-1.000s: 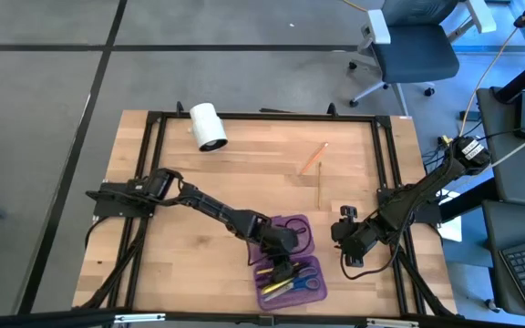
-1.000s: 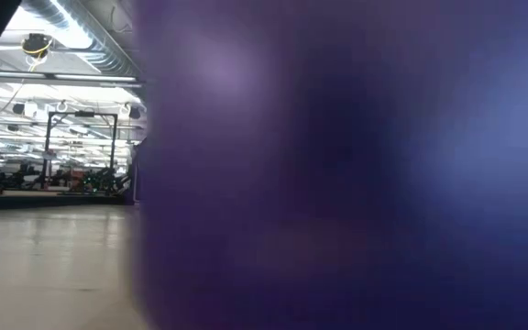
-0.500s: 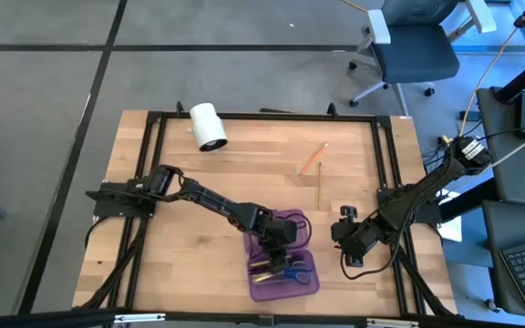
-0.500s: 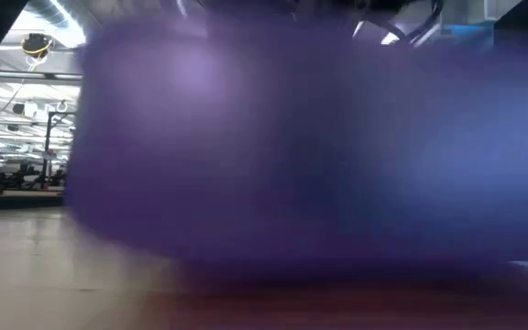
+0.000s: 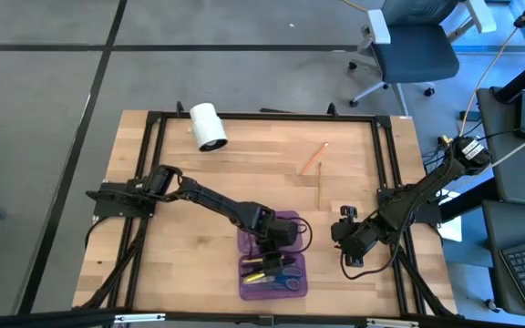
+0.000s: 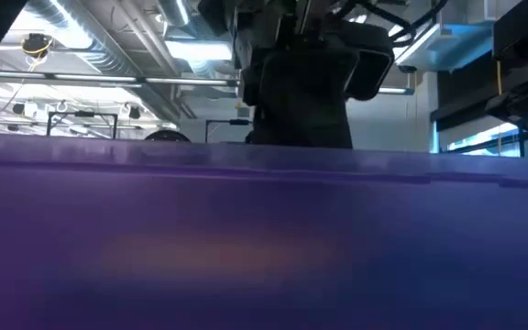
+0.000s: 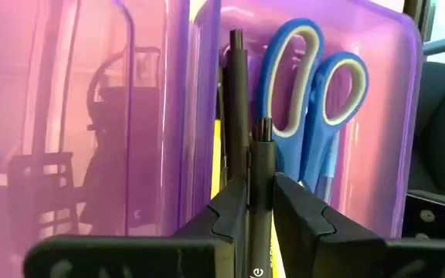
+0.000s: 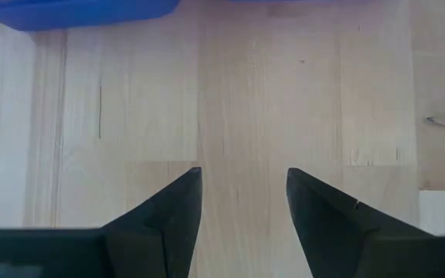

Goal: Pick & place school supplies into a supply box
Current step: Put the black pen into the purple supply box

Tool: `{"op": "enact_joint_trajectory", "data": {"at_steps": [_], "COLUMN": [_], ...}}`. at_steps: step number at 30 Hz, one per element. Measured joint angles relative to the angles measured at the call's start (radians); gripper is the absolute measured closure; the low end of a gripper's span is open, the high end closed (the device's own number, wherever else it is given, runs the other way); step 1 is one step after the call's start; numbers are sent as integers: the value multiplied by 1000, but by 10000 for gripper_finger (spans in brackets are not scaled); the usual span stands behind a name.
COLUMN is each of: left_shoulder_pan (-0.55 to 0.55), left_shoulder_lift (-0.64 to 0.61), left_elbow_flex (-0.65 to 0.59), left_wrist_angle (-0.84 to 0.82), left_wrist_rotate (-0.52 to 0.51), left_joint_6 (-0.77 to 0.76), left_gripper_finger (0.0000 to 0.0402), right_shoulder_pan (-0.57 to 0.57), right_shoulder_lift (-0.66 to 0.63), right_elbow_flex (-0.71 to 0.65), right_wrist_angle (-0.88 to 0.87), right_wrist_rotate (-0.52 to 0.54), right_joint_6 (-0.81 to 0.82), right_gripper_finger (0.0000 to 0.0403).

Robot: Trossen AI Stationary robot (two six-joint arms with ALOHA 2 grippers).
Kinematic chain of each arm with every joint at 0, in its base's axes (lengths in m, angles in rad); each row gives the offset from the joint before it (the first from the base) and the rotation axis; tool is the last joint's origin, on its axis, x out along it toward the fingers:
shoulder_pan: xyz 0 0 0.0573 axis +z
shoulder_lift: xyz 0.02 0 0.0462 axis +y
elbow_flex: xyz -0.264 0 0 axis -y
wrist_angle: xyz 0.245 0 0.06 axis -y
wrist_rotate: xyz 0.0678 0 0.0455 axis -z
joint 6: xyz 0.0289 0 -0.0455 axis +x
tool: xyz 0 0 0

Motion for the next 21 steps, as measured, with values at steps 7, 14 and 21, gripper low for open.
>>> {"op": "enact_joint_trajectory", "data": {"at_steps": [7, 14, 21], "left_shoulder_pan": [-3, -7, -25], "left_shoulder_lift": [0, 0, 0], "left_elbow_flex": [60, 65, 65], "left_wrist_angle": [-35, -36, -35], "left_wrist_rotate": [1, 0, -2], "left_joint_6": [13, 21, 70], "left_gripper_finger": [358, 358, 357], "right_shoulder_pan": [0, 0, 0], "right_shoulder_lift": [0, 0, 0], "right_elbow_flex": [0, 0, 0], "right_wrist_angle": [0, 0, 0], "right_wrist_rotate": [0, -1, -1], "right_joint_6": [0, 0, 0], "right_gripper_finger": [210, 210, 210]}}
